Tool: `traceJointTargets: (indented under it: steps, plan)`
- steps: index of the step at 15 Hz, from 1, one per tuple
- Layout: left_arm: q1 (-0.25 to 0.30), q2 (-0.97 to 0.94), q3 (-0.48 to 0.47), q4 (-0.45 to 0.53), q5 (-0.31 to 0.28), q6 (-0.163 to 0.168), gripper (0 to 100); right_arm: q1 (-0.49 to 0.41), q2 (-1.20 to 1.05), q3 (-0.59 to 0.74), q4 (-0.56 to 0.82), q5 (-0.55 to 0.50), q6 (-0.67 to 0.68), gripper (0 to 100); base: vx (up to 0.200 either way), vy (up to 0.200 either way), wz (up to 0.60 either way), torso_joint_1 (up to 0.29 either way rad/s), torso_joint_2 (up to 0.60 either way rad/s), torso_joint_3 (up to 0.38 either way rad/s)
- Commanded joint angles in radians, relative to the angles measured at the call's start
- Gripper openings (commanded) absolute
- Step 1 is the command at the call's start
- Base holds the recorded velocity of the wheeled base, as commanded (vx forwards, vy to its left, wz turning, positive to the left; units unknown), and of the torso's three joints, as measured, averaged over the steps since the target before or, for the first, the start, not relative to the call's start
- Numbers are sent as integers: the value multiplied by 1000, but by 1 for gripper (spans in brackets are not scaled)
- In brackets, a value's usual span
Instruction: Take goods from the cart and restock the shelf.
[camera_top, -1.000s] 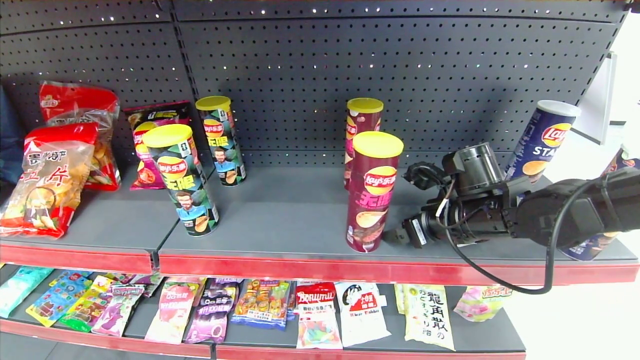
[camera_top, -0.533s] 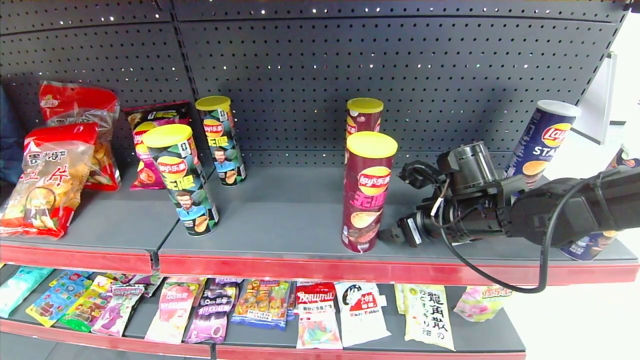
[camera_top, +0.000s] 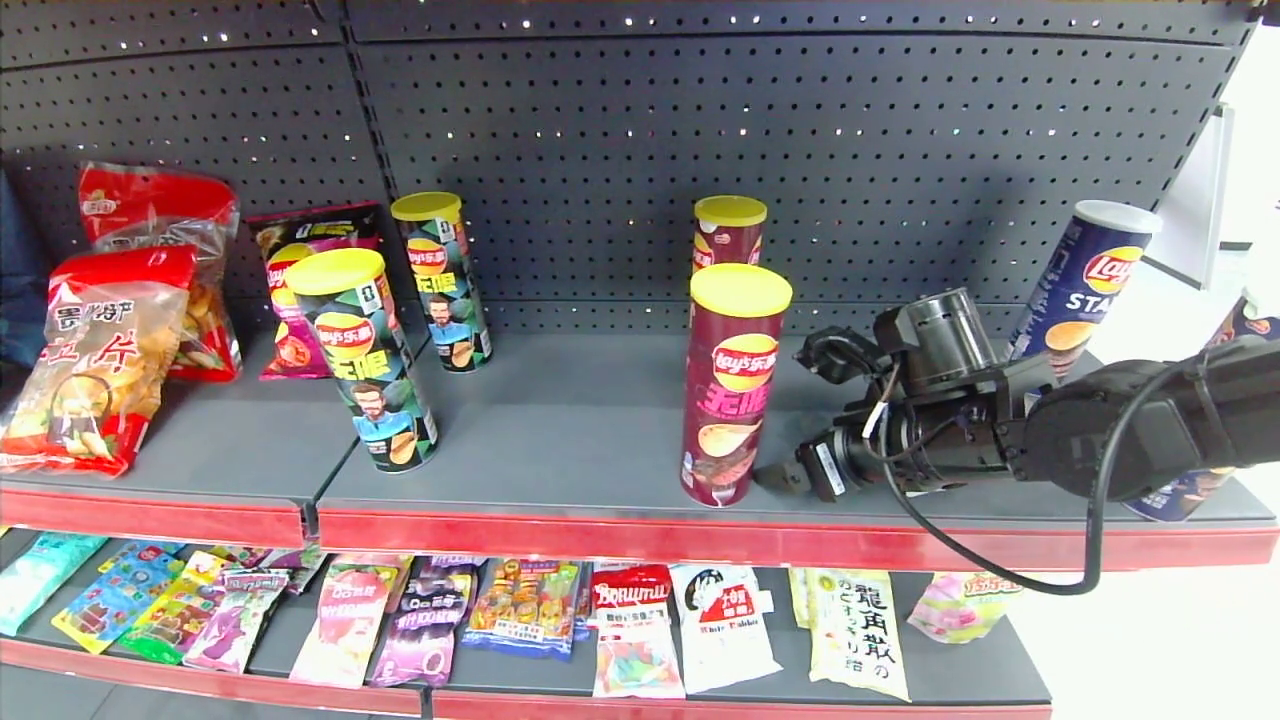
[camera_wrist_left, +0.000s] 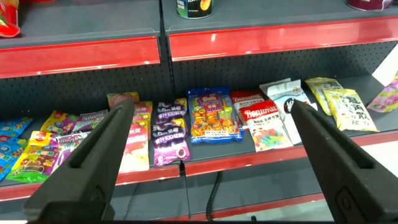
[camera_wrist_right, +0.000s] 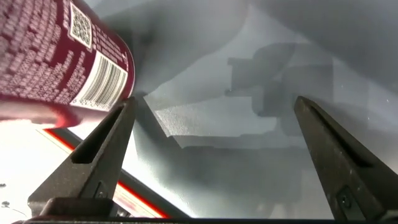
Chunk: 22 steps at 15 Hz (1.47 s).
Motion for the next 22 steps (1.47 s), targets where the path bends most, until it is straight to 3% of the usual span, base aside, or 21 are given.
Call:
traceJointTargets:
  steps: [1, 14, 19, 22]
  plan:
    - [0, 2, 0, 0, 0, 0, 100, 3, -5, 0, -3, 0, -2, 100, 0, 0, 0, 0, 0, 0]
    - [0, 2, 0, 1, 0, 0, 100, 6, -63, 35, 4, -14, -3, 100, 0, 0, 0, 0, 0, 0]
    - [0, 2, 0, 1, 0, 0, 100, -18, -374, 244, 4, -4, -23, 100, 0, 0, 0, 0, 0, 0]
    - [0, 2, 0, 1, 0, 0, 100, -64, -802, 451, 4, 78, -34, 100, 0, 0, 0, 0, 0, 0]
